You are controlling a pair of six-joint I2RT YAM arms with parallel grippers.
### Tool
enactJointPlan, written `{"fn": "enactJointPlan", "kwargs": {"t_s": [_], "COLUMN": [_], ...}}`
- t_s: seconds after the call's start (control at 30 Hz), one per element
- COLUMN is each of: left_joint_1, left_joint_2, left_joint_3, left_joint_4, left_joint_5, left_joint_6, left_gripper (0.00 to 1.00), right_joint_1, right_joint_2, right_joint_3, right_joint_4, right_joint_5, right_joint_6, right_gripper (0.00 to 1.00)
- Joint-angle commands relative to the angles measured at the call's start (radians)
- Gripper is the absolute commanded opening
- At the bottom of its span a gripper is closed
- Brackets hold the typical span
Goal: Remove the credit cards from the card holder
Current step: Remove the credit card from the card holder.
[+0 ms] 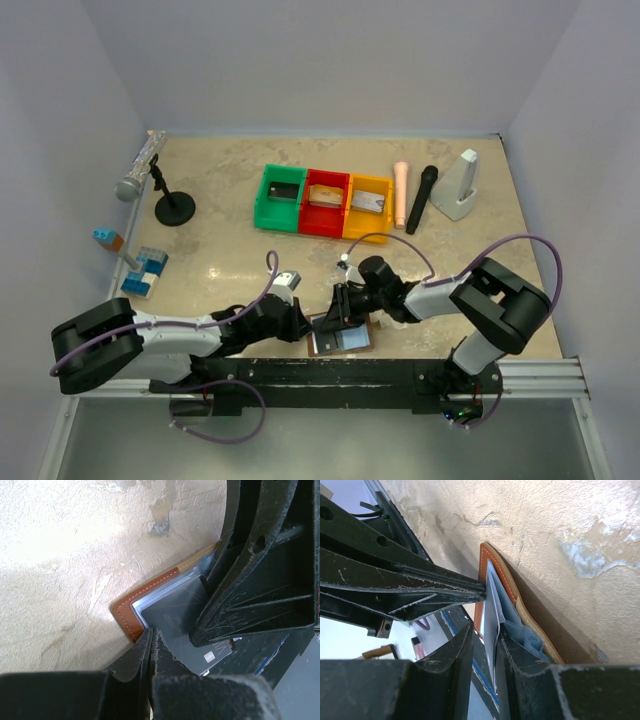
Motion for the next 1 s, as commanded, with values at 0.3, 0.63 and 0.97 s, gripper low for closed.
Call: {"fn": "enactJointPlan", "kwargs": {"t_s": [0.3,0.63,0.97], "left_joint_1": [0.000,0.000,-0.001], "left_joint_2": [0.053,0.050,0.059], "left_joint_3": [-0.006,-0.012,-0.015], "left_joint_4": [-0.126,-0.126,-0.124], "left_joint_5": [-0.050,-0.056,-0.058], "left_joint_6": [-0.005,-0.008,-0.009], "left_gripper": [0.00,0.00,0.00], "right_joint_1": [-0.004,-0.012,-0.021], "right_joint_2": [-0.085,-0.113,-0.145], "right_joint_3": [0.009,-0.001,-0.005], "right_joint_4": [-0.022,-0.037,-0.064], "right_joint_5": [-0.030,-0.030,-0.029], "right_joint_6": [-0.022,-0.026,-0.035], "right_gripper": [0.25,0.27,0.28]}}
